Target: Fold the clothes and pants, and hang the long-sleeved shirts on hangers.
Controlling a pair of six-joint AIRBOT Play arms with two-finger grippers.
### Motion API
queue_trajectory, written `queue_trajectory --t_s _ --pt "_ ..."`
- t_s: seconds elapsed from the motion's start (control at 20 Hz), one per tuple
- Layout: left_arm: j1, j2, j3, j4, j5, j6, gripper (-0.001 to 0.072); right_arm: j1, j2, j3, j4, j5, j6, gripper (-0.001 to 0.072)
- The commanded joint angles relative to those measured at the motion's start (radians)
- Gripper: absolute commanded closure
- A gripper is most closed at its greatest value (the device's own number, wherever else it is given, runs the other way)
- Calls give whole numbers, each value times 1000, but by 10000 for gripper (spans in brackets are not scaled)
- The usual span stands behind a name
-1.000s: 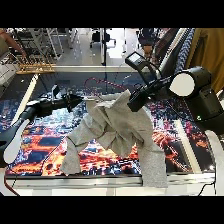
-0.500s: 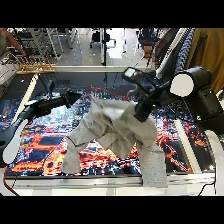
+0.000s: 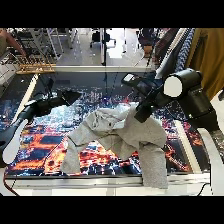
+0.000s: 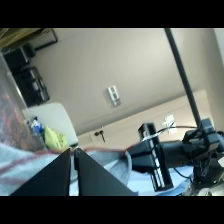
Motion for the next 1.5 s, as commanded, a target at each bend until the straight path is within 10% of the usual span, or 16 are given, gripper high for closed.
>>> queue_trajectory --t_s 0.0,0.1,0.4,0.8,1.2,1.25,1.35,1.45 --pt "24 -3 0 67 14 -136 484 -2 30 15 -32 -46 56 680" --pt "36 -3 0 84 21 -238 321 -2 74 16 -31 -58 56 680" --pt "-30 -3 0 262 -42 -332 132 -2 171 17 4 -59 -6 680" --pt "-191 5 0 291 -220 -288 129 2 183 17 42 -53 -59 679" --pt "-297 11 0 447 -51 -381 134 2 185 18 44 -53 -57 679" --pt "-291 11 0 425 -6 -394 150 2 185 18 51 -53 -57 679" --pt "-284 11 0 380 75 -394 503 2 185 18 74 -51 -57 679" --pt "-277 11 0 335 96 -332 683 2 185 18 100 -45 -58 679"
